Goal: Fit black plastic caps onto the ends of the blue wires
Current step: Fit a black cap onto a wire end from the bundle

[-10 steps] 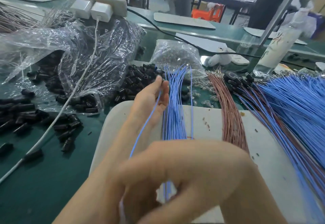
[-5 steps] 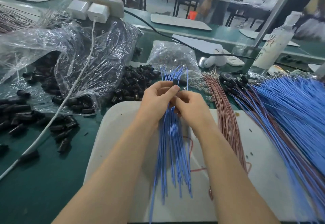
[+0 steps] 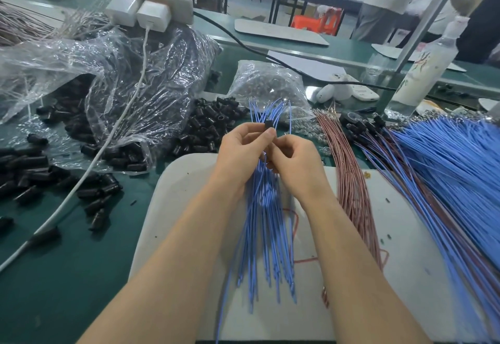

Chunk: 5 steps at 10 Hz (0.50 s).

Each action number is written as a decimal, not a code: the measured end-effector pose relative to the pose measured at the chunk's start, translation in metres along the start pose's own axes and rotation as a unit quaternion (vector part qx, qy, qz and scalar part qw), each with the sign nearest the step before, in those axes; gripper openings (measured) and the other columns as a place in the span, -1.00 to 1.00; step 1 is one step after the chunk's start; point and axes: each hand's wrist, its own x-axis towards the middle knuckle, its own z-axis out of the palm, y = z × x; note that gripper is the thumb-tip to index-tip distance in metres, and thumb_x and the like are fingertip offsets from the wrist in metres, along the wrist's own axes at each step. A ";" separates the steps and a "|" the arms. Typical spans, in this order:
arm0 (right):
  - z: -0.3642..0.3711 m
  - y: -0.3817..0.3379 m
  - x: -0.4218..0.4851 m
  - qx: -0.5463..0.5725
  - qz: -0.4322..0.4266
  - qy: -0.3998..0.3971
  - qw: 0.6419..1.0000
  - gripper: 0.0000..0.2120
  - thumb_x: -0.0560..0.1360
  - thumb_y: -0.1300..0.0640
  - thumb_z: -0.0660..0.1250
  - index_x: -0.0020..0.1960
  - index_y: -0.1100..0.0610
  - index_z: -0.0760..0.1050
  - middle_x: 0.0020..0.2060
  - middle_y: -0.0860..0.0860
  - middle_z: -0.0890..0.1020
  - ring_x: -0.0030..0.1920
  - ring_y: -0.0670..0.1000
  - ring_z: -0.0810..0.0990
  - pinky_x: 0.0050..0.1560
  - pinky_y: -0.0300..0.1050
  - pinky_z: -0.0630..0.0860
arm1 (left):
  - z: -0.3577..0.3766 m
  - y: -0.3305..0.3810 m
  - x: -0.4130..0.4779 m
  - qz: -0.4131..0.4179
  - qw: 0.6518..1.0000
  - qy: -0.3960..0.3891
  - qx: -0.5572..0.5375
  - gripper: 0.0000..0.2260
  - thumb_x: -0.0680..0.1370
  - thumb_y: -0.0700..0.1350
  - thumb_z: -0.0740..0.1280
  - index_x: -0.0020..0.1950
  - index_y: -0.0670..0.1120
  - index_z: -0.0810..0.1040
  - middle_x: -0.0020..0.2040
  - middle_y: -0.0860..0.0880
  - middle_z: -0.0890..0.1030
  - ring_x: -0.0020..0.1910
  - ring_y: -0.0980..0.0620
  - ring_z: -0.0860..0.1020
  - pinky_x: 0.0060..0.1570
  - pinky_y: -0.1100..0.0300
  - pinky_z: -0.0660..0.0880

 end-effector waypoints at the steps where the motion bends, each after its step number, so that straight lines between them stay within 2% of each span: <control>1: 0.000 0.000 -0.001 -0.011 -0.009 0.003 1.000 -0.88 0.54 0.11 0.33 -0.17 0.07 0.56 -0.32 0.01 0.65 -0.27 -0.02 0.61 -0.06 0.05 0.59 | -0.004 -0.002 0.000 0.005 1.000 -0.001 0.015 -0.79 0.58 -0.21 0.25 -0.23 0.00 0.44 -0.54 0.22 0.53 -0.36 0.26 0.46 -0.24 0.34 0.36; 2: 0.000 0.000 -0.002 -0.021 -0.010 -0.006 1.000 -0.90 0.53 0.09 0.35 -0.15 0.07 0.56 -0.29 -0.01 0.65 -0.24 -0.03 0.62 -0.09 -0.06 0.58 | -0.005 -0.002 0.002 -0.003 1.000 0.010 0.026 -0.80 0.58 -0.21 0.25 -0.23 0.00 0.45 -0.49 0.19 0.55 -0.32 0.23 0.46 -0.22 0.34 0.36; 3: 0.000 -0.001 -0.003 -0.029 -0.008 -0.026 0.999 -0.90 0.53 0.10 0.36 -0.12 0.11 0.56 -0.28 0.00 0.64 -0.23 -0.03 0.61 -0.11 -0.12 0.55 | -0.005 -0.002 0.002 -0.003 0.999 0.026 0.027 -0.81 0.58 -0.20 0.26 -0.22 -0.01 0.46 -0.29 0.09 0.53 -0.27 0.19 0.45 -0.17 0.32 0.36; 4: 0.002 -0.002 -0.003 -0.043 -0.008 -0.045 0.998 -0.88 0.53 0.11 0.35 -0.19 0.06 0.51 -0.33 -0.05 0.62 -0.27 -0.05 0.58 -0.17 -0.20 0.50 | -0.005 0.000 -0.001 -0.002 0.999 0.027 0.038 -0.81 0.57 -0.21 0.27 -0.23 -0.03 0.46 -0.26 0.04 0.50 -0.28 0.18 0.45 -0.18 0.31 0.37; 5: 0.003 -0.003 -0.004 -0.063 -0.013 -0.059 0.996 -0.84 0.53 0.09 0.34 -0.23 0.03 0.47 -0.35 -0.07 0.60 -0.30 -0.08 0.54 -0.27 -0.26 0.45 | -0.006 -0.002 0.002 0.005 0.999 0.030 0.025 -0.79 0.57 -0.22 0.27 -0.25 -0.03 0.47 -0.34 0.09 0.53 -0.32 0.19 0.46 -0.22 0.32 0.37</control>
